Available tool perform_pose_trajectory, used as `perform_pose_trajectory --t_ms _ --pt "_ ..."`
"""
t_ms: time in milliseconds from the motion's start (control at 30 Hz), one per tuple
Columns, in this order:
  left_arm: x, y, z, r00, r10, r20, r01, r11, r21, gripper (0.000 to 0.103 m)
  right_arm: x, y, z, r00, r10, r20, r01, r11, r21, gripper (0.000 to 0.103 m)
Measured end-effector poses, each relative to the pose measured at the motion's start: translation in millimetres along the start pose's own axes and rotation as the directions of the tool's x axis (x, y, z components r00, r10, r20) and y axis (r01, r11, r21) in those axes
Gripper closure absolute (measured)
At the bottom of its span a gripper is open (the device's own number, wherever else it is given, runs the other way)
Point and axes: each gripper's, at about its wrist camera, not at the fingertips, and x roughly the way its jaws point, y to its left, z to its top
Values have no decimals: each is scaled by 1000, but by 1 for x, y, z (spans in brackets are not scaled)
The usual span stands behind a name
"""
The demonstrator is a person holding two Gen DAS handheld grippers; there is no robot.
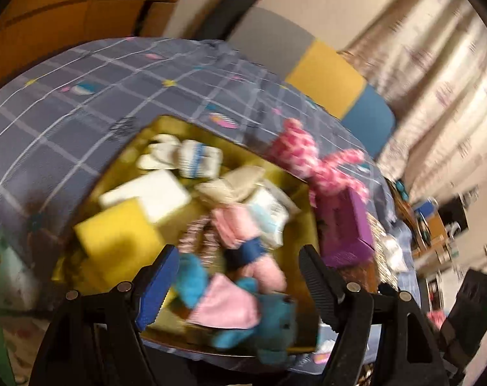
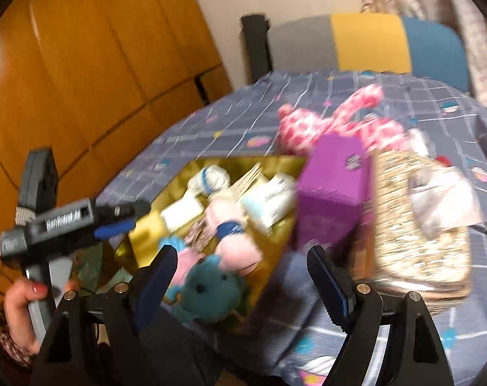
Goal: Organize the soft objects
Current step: 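Move the right tool to the black beaded hair braid and grasp it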
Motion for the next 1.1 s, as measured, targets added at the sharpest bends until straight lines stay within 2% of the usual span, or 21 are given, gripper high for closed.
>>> perform_pose_trajectory --t_ms 200,333,433,533,700,800,933,1100 --pt "13 -45 -9 997 -61 -52 67 991 116 26 -52 -45 6 988 -91 127 81 993 85 20" --pt "21 -70 -15 991 -102 -87 115 980 163 26 -81 -85 4 968 -192 164 168 974 150 20" --pt "29 -92 -20 984 -124 -127 149 967 206 26 -98 -117 0 950 -269 161 236 951 198 20" --pt "34 -109 -26 979 -136 -151 169 958 233 26 -116 -157 -6 915 -376 144 336 910 243 20" --pt "42 -132 -36 971 -148 -185 195 945 263 26 -128 -233 -10 836 -545 66 513 818 260 20" --pt "46 -148 -40 963 -172 -209 224 938 264 26 -124 -272 -10 813 -583 3 565 789 241 20" --pt "49 -173 -44 958 -179 -223 243 921 303 26 -105 -304 -9 819 -571 -60 570 794 211 21" --pt "52 -200 -45 958 -172 -231 247 904 350 26 -70 -330 -12 830 -535 -158 557 811 179 32"
